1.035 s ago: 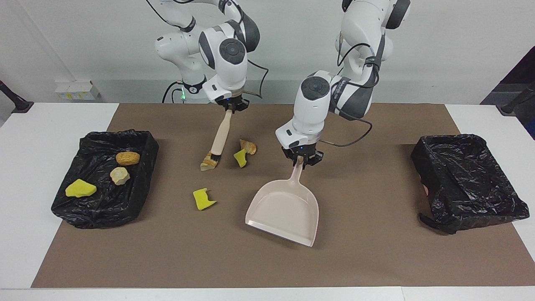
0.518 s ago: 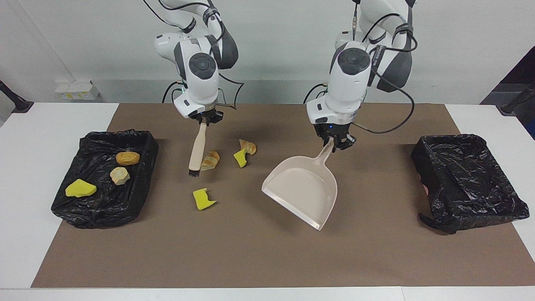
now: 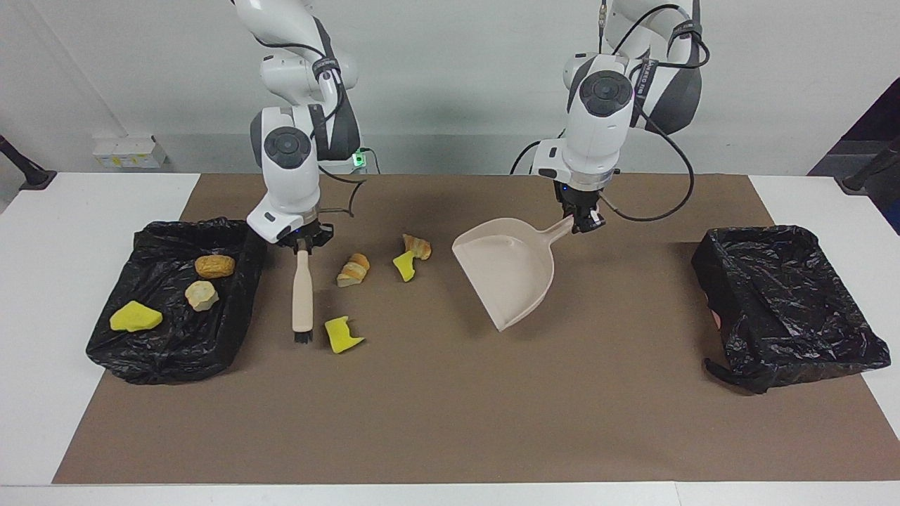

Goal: Sweep and dump trash in bin

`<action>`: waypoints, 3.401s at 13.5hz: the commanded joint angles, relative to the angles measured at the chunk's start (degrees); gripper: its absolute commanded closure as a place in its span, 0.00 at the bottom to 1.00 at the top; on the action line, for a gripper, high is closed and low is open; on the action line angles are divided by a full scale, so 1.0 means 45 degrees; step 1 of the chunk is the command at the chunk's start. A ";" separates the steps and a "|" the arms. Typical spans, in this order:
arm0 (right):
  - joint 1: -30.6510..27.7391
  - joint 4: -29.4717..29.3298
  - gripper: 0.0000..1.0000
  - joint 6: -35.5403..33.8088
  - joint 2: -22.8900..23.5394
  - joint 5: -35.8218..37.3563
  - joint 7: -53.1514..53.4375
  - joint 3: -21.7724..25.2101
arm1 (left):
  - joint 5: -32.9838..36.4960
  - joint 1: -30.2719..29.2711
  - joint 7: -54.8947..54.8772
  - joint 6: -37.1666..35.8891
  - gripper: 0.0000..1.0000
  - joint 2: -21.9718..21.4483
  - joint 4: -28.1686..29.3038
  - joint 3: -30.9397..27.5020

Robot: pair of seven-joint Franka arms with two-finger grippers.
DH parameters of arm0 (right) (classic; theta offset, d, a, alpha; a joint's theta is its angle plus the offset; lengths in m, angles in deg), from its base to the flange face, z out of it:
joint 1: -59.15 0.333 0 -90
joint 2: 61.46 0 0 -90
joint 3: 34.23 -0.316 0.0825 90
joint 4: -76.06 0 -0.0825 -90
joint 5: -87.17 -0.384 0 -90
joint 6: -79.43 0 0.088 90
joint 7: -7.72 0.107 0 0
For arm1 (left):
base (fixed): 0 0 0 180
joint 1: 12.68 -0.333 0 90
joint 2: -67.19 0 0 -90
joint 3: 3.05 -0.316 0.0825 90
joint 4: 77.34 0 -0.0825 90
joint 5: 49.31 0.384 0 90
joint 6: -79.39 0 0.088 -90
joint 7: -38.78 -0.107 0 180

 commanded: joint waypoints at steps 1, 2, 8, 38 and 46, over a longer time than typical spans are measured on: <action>0.0288 -0.0046 1.00 -0.0281 -0.0182 -0.0836 -0.1396 -0.0081 | -0.0142 0.0764 0.0860 0.1517 1.00 -0.0532 0.1423 -0.0179; 0.0618 -0.0046 1.00 -0.0223 -0.0124 -0.0898 -0.1573 -0.0062 | -0.0142 0.0865 0.0960 0.1849 1.00 -0.0551 0.1504 -0.0179; 0.2493 0.0169 1.00 -0.0144 -0.0221 -0.2555 -0.3038 -0.0081 | -0.0142 0.1081 0.1722 0.2555 1.00 -0.0532 0.2013 -0.0179; 0.2119 0.5638 1.00 0.1160 -0.3798 -0.2383 0.6679 0.0075 | -0.0142 0.1061 0.1762 0.2575 1.00 -0.0492 0.1934 -0.0179; 0.5248 0.2929 1.00 0.1321 -0.1396 -0.5559 0.7019 0.0017 | -0.0142 0.1022 0.1781 0.2575 1.00 -0.0473 0.1934 -0.0179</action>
